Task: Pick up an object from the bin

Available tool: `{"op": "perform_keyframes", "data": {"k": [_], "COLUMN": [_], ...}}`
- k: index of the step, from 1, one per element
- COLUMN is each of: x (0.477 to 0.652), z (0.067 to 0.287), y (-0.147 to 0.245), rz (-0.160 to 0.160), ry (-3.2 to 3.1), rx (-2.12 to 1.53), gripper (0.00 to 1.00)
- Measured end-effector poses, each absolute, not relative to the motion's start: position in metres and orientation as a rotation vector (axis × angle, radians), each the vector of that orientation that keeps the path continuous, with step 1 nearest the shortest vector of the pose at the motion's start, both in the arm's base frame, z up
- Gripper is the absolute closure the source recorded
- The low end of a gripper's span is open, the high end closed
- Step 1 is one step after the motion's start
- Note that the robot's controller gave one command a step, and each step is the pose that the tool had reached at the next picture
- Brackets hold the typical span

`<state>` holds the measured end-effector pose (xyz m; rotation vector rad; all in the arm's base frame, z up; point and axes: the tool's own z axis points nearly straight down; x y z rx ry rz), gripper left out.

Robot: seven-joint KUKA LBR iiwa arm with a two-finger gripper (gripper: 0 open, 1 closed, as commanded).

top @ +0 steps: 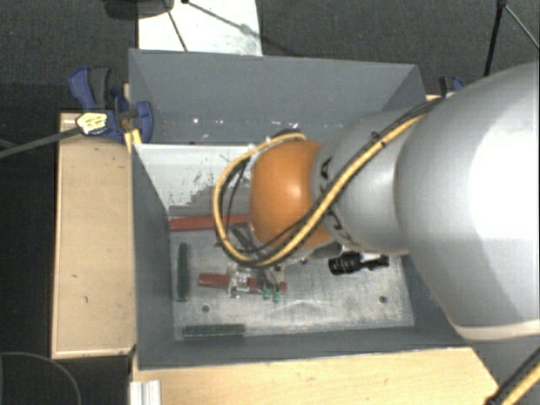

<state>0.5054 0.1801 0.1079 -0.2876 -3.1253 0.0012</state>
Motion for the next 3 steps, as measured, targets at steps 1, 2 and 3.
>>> {"op": "perform_keyframes", "data": {"k": [1, 2, 3], "x": [0.507, 0.507, 0.506], "z": [0.123, 0.132, 0.142], "y": [0.181, 0.181, 0.180], "rz": [-0.001, -0.003, 0.000], "ry": [-3.130, -3.132, -3.128], "rx": [-0.286, -0.285, -0.285], "gripper": [1.00, 1.00, 1.00]}}
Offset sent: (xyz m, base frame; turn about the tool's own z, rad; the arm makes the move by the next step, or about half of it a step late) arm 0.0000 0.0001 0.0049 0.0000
